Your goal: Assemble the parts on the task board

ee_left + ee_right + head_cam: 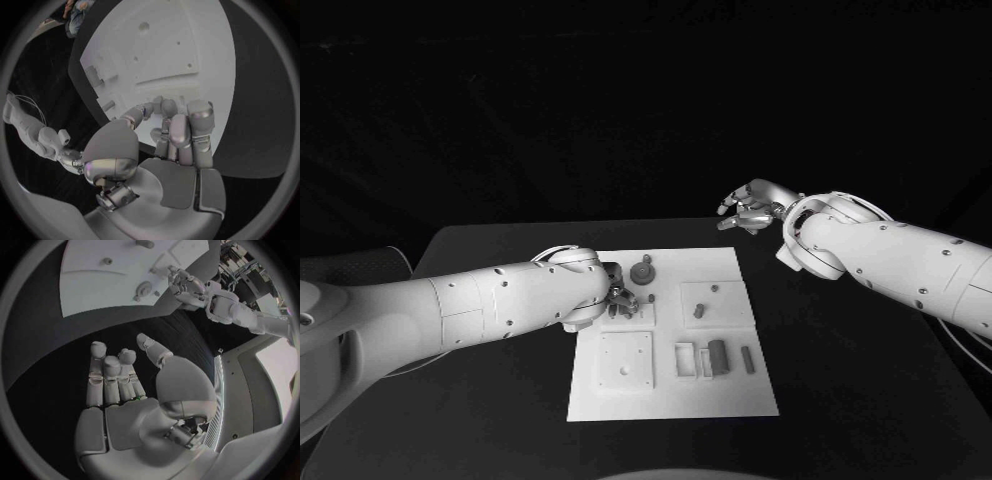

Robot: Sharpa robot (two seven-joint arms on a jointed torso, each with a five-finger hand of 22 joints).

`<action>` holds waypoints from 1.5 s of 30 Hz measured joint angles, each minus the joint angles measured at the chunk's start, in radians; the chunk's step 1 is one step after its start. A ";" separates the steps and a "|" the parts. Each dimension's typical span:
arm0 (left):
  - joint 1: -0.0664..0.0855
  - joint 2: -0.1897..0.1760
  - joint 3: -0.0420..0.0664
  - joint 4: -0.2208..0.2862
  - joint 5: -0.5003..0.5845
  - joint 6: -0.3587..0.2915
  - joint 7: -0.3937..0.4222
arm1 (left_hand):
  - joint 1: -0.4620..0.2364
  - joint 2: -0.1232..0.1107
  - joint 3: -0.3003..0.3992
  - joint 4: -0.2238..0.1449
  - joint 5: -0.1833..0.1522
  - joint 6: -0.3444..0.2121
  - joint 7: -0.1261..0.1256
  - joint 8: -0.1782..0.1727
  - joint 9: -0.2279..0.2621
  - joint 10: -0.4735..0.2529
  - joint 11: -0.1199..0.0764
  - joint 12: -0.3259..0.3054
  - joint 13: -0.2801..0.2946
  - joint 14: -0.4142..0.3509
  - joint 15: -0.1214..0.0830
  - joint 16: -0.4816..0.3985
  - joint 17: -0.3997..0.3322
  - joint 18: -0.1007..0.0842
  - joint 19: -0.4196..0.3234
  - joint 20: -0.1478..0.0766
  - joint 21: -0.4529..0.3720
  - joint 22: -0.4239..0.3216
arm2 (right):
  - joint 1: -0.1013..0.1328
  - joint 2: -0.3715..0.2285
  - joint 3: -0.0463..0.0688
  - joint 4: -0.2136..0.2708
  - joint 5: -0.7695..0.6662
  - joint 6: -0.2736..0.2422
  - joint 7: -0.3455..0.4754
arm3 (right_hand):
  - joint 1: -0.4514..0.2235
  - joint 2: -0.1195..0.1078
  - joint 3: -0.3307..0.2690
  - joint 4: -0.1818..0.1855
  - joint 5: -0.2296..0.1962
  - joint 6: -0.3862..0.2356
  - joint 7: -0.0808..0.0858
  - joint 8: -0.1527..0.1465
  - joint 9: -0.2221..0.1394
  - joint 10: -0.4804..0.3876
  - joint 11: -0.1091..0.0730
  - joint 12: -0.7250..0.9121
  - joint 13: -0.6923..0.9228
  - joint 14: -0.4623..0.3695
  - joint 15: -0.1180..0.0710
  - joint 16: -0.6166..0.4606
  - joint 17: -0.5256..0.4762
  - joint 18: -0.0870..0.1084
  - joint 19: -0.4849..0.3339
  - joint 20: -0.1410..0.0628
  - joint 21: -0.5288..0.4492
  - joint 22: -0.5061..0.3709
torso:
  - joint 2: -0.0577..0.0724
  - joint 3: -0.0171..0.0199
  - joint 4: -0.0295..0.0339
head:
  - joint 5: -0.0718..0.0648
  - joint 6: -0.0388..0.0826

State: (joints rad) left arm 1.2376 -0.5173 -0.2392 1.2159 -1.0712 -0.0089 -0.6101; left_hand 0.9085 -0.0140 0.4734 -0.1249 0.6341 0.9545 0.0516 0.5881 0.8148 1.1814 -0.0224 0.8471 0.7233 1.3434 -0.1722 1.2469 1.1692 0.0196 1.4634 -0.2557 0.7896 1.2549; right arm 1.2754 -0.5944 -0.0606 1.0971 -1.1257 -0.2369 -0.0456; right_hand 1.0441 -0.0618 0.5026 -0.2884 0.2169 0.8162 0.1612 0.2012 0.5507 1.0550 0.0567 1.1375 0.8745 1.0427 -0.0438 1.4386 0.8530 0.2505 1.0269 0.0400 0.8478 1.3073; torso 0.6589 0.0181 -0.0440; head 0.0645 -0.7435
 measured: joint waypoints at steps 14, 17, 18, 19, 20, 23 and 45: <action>0.000 -0.001 0.000 -0.004 -0.005 0.000 -0.001 | -0.003 -0.003 0.000 0.000 0.000 0.000 0.000 0.022 -0.002 0.000 0.000 0.000 -0.001 0.000 0.000 0.000 0.001 0.000 0.000 0.000 -0.004 0.000 | 0.000 0.000 0.000 0.000 -0.001 0.001 0.000 | 0.000 0.000 0.000 0.000 0.000 0.000 0.000 0.000 0.000 0.001 -0.001 0.000 0.000 0.000 0.000 0.000 0.000 0.000 0.000 0.000 0.000 0.000 | 0.000 0.0000 -0.0003 | 0.001 -0.001; 0.000 0.000 0.000 -0.005 -0.006 0.000 -0.001 | -0.004 -0.004 0.000 0.000 -0.002 0.000 0.000 0.025 -0.002 0.000 0.000 0.000 -0.001 0.000 0.000 0.000 0.001 0.000 0.000 0.000 -0.004 0.000 | 0.000 0.000 0.000 0.000 -0.001 0.001 0.000 | 0.000 0.000 0.000 0.000 0.000 0.000 0.000 0.000 0.000 0.001 -0.001 0.000 0.000 0.000 0.000 0.000 0.000 0.000 0.000 0.000 0.000 0.000 | 0.000 0.0000 -0.0004 | 0.001 0.000; 0.000 0.001 0.000 -0.005 -0.006 0.000 -0.001 | -0.004 -0.004 0.000 0.000 -0.002 0.000 0.000 0.025 -0.002 0.000 0.000 0.000 -0.001 0.000 0.000 0.000 0.001 0.000 0.000 0.000 -0.004 0.000 | 0.000 0.000 0.000 0.000 -0.001 0.001 0.000 | 0.000 0.000 0.000 0.000 0.000 0.000 0.000 0.000 0.000 0.001 -0.001 0.000 0.000 0.000 0.000 0.000 0.000 0.000 0.000 0.000 0.000 0.000 | 0.000 0.0000 -0.0004 | 0.001 0.000; 0.000 0.002 0.000 -0.005 -0.006 0.000 -0.001 | -0.004 -0.004 0.000 0.000 -0.003 0.000 0.000 0.025 -0.002 0.000 0.000 0.000 -0.001 0.000 0.000 0.000 0.001 0.000 0.000 0.000 -0.004 0.000 | 0.000 0.000 0.000 0.000 -0.001 0.001 0.000 | 0.000 0.000 0.000 0.000 0.000 0.000 0.000 0.000 -0.001 0.002 -0.002 0.000 0.000 0.000 0.000 0.000 0.000 0.000 0.000 0.000 0.000 0.000 | 0.000 0.0000 -0.0004 | 0.000 0.000; -0.001 0.002 0.000 -0.005 -0.006 0.000 -0.001 | -0.004 -0.004 0.000 0.000 -0.004 0.000 0.000 0.025 -0.002 0.002 -0.002 0.000 -0.001 0.000 0.000 0.000 0.001 0.000 0.000 0.000 -0.004 0.000 | 0.000 0.000 0.000 0.000 -0.001 0.001 0.000 | 0.000 0.000 0.000 0.000 0.000 0.000 0.000 0.000 -0.001 0.002 -0.002 0.000 0.000 0.000 0.000 0.000 0.000 0.000 0.000 0.000 0.000 0.000 | 0.000 0.0000 -0.0005 | 0.000 0.000; -0.001 0.003 0.000 -0.006 -0.006 0.000 -0.001 | -0.004 -0.004 0.000 0.000 -0.004 0.000 0.000 0.029 -0.002 0.002 -0.002 0.000 -0.001 0.002 -0.002 0.000 0.001 0.000 0.000 0.000 -0.004 0.000 | 0.000 0.001 0.000 0.000 -0.001 0.002 -0.001 | 0.000 0.000 0.000 0.000 0.000 0.000 0.000 0.000 -0.001 0.002 -0.002 0.000 0.000 0.000 0.000 0.000 0.000 0.000 0.000 0.000 0.000 0.000 | 0.000 0.0002 -0.0005 | 0.000 0.001; -0.001 0.003 0.000 -0.007 -0.007 -0.001 -0.001 | -0.004 -0.004 -0.002 -0.002 0.000 0.001 -0.001 0.038 -0.002 0.003 -0.003 0.004 -0.003 0.002 -0.002 -0.001 0.001 0.000 0.002 0.002 -0.004 -0.001 | 0.000 0.003 0.000 0.000 -0.002 0.003 -0.001 | 0.000 0.000 0.000 0.000 0.000 0.000 0.000 0.000 -0.001 -0.001 0.001 0.000 -0.001 -0.001 0.002 0.000 -0.001 0.000 -0.002 0.002 0.000 0.000 | 0.000 0.0003 -0.0007 | -0.006 0.002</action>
State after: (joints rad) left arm 1.2365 -0.5144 -0.2391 1.2093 -1.0780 -0.0103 -0.6108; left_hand 0.9047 -0.0179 0.4719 -0.1265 0.6340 0.9560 0.0502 0.6264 0.8127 1.1845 -0.0255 0.8510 0.7205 1.3450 -0.1738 1.2461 1.1699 0.0196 1.4653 -0.2534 0.7858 1.2542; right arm 1.2754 -0.5918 -0.0606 1.0969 -1.1274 -0.2338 -0.0465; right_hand 1.0441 -0.0618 0.5025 -0.2884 0.2169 0.8163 0.1610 0.2012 0.5499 1.0542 0.0576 1.1375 0.8739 1.0417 -0.0422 1.4386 0.8523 0.2505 1.0253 0.0416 0.8478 1.3073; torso 0.6586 0.0184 -0.0447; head 0.0588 -0.7411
